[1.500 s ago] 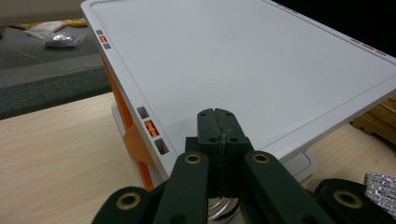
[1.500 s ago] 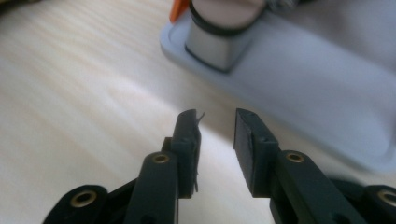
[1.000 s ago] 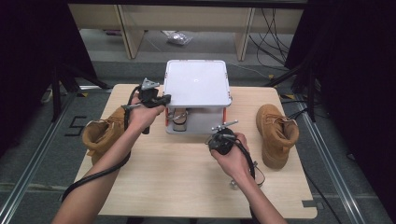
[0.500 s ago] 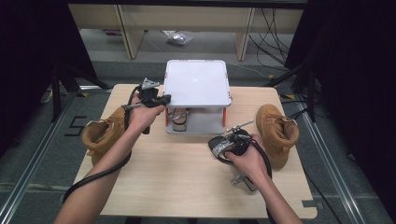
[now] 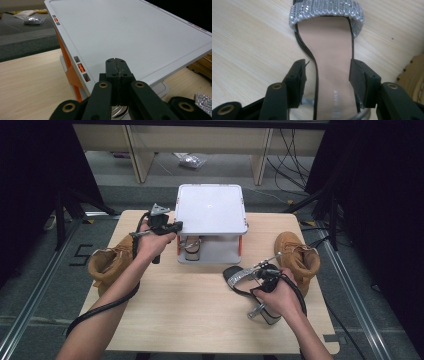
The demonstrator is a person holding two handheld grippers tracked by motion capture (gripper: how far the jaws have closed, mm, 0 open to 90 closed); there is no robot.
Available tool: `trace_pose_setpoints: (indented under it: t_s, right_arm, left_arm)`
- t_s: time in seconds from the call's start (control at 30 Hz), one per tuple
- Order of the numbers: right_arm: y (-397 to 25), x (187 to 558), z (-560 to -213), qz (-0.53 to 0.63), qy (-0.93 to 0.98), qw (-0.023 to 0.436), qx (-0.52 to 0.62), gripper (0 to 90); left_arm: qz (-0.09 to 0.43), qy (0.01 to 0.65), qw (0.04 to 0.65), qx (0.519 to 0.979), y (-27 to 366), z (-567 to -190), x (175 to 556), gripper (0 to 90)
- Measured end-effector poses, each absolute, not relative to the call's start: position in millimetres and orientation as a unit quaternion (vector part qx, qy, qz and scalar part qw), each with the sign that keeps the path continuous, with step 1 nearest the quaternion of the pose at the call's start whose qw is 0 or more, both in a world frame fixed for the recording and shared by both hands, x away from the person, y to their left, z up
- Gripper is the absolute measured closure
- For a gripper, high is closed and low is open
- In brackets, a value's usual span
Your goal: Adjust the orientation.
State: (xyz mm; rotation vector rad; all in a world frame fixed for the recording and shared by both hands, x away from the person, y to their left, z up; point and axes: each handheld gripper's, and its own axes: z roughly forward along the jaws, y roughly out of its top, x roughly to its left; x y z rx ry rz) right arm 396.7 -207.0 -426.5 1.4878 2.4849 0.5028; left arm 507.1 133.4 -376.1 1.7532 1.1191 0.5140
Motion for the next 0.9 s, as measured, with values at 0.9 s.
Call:
trace_pose_setpoints:
  t_s: [0.9]
  right_arm:
    - [-206.7,424.7,-462.9,0.073,0.872,0.025,0.483,38.3]
  left_arm:
    - [0.213,0.453,0.474,0.724,134.0,-375.3,507.3,89.4]
